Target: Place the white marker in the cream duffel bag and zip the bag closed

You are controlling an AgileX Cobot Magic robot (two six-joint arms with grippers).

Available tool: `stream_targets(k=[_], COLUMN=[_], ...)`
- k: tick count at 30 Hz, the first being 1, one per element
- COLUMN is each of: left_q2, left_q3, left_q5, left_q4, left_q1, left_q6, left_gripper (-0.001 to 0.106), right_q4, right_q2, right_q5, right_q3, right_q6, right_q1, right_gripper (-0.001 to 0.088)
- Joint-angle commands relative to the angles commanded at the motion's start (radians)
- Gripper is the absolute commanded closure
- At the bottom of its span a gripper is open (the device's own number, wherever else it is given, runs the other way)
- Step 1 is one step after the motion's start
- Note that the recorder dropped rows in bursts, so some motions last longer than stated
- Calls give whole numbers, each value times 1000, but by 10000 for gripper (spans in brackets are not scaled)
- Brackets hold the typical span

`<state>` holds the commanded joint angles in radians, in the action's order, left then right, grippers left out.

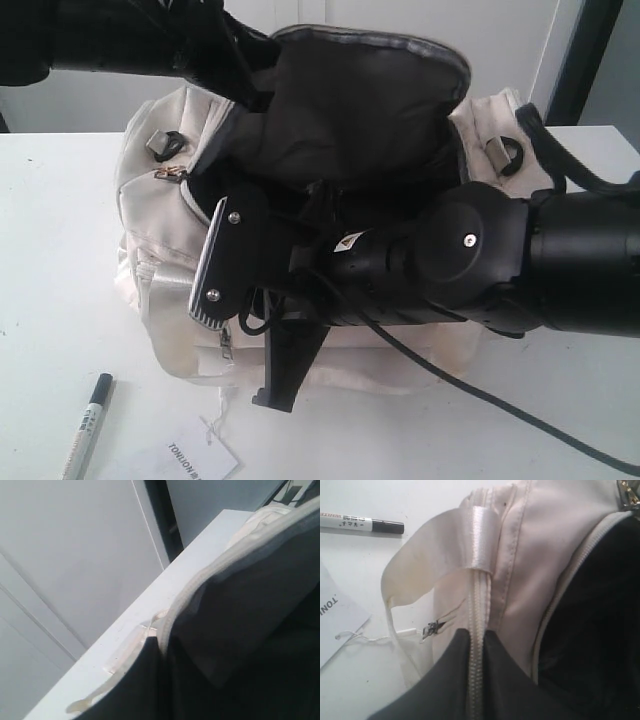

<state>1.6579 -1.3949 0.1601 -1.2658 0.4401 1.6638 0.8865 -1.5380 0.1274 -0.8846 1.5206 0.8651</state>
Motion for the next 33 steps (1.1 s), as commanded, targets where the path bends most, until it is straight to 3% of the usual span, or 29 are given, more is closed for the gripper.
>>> stream_targets(k=[16, 27, 33], left_q2=[204, 308, 371], left_q3=[-186, -315, -385], left_q5=[-40, -98, -170], left_q4=[0, 0, 4], left_q1=[0, 0, 0], left_q6=[267, 360, 372], left_gripper=[1053, 1053, 1053], right_q4=[0, 0, -30], right_q2=[0, 34, 58], right_q5=[48, 55, 157], right_q3=[0, 0, 0], right_q6=[0, 2, 5], right_q1=[0, 0, 0], right_gripper=[868, 868, 868])
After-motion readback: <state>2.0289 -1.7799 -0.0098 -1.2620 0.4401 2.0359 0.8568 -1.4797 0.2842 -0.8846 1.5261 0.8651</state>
